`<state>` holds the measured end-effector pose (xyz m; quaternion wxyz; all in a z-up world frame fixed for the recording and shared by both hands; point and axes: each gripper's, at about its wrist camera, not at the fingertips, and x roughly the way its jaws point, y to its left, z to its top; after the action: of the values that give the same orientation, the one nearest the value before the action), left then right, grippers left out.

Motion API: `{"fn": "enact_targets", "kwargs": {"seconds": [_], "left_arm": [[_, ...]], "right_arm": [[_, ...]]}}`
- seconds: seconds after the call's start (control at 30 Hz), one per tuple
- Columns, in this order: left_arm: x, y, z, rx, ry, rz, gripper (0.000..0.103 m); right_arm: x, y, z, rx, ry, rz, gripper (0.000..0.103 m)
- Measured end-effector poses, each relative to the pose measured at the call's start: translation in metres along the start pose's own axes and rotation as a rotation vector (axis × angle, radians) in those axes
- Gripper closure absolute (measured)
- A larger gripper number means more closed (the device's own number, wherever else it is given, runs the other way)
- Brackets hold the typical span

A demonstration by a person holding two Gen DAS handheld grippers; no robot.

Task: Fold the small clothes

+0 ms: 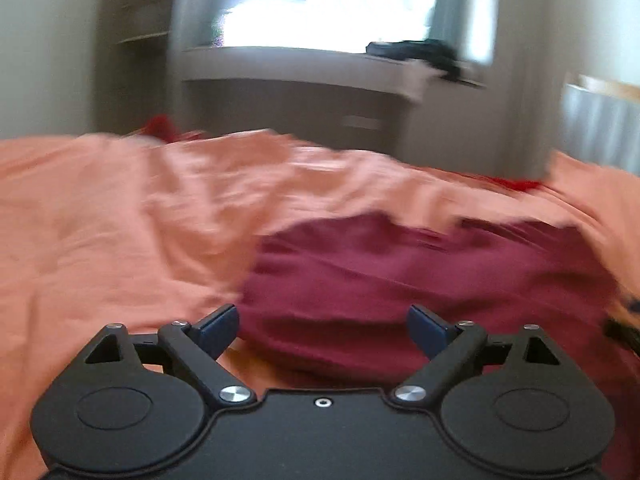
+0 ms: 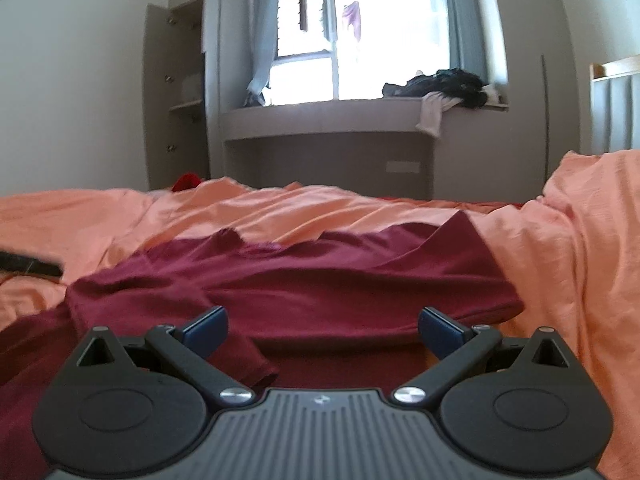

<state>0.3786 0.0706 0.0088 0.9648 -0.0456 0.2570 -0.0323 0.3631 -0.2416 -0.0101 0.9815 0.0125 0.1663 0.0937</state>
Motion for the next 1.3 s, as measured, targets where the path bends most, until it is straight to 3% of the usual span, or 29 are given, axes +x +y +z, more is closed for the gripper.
{"fn": "enact_targets", "kwargs": {"seconds": [0.1,0.27,0.4,0.43,0.47,0.63,0.8,0.93,1.03,1.17,1.3], "left_arm": [[0.032,0.032,0.014,-0.065,0.036,0.047,0.019],[0.079,0.067,0.023,-0.161,0.154,0.004,0.037],[0.095,0.081,0.016,-0.251,0.252,-0.023,0.071],[0.095,0.083,0.013,-0.263,0.250,-0.030,0.088],[0.093,0.084,0.011,-0.270,0.240,-0.030,0.095],[0.078,0.079,0.005,-0.277,0.143,0.048,0.096],[0.085,0.075,0.003,-0.259,0.174,0.061,0.096],[0.076,0.079,0.005,-0.262,0.148,0.063,0.085],[0.064,0.078,0.004,-0.241,0.124,0.062,0.084],[0.049,0.072,0.002,-0.183,0.127,0.116,0.084],[0.024,0.065,-0.001,-0.129,0.095,0.132,0.061]], "right_arm": [[0.005,0.006,-0.003,-0.017,0.021,0.015,0.000],[0.009,0.008,-0.007,-0.025,0.040,0.023,0.000],[0.011,0.003,-0.008,-0.014,0.050,0.033,0.000],[0.011,0.002,-0.008,-0.012,0.052,0.036,0.000],[0.011,0.001,-0.008,-0.010,0.054,0.037,0.000],[0.011,0.001,-0.009,-0.007,0.057,0.042,0.000],[0.012,0.001,-0.010,-0.010,0.064,0.047,0.000],[0.012,0.001,-0.011,-0.013,0.067,0.049,0.000],[0.011,0.001,-0.011,-0.011,0.065,0.047,0.000],[0.006,0.000,-0.012,-0.014,0.059,0.044,0.000],[-0.005,0.001,-0.012,-0.027,0.041,0.042,0.000]]}}
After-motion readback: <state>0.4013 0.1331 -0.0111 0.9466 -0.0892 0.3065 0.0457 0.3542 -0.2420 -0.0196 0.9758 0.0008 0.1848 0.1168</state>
